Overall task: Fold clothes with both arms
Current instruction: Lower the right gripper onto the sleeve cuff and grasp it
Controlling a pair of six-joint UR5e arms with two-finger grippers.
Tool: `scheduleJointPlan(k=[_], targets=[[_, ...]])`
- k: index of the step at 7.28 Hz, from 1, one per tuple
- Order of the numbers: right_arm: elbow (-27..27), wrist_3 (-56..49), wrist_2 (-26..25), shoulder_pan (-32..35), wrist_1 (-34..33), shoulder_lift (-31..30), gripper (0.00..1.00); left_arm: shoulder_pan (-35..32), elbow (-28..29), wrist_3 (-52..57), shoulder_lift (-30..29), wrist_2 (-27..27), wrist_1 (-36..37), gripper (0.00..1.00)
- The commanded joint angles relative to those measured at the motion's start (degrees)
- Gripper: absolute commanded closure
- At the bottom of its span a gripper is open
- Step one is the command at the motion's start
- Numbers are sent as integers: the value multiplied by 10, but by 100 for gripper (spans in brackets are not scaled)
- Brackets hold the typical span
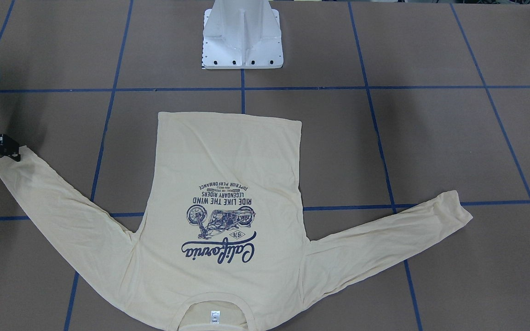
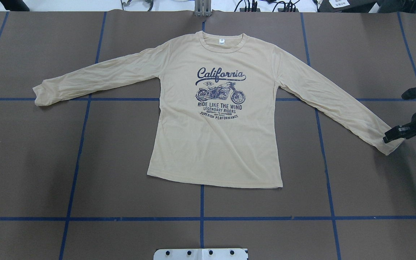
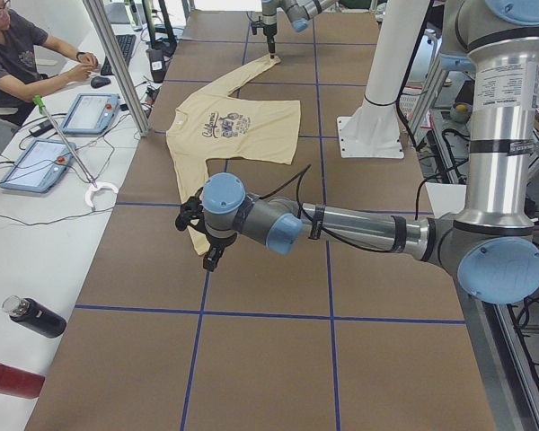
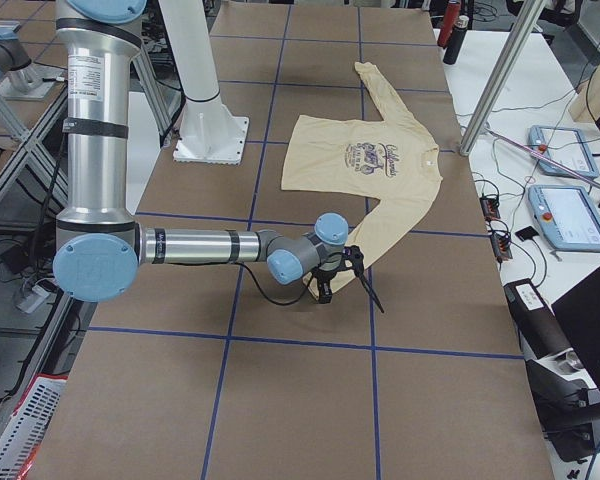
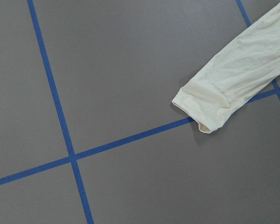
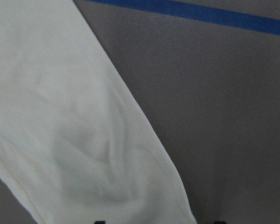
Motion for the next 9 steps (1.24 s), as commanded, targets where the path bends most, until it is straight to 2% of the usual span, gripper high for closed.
scheduleJointPlan(k=[1,2,3,4,9], targets=[[-3,0,1,0,-1,2,30,0,-1,0,0,0,1,0],[-3,0,0,0,-2,2,30,0,-2,0,0,-1,1,0],[-3,0,2,0,-2,2,36,-1,-5,0,0,-1,1,0],[-2,0,2,0,-2,1,38,-1,-9,0,1,-8,2,0],[-12,0,1,0,-6,0,41,-1,-16,0,1,-12,6,0]])
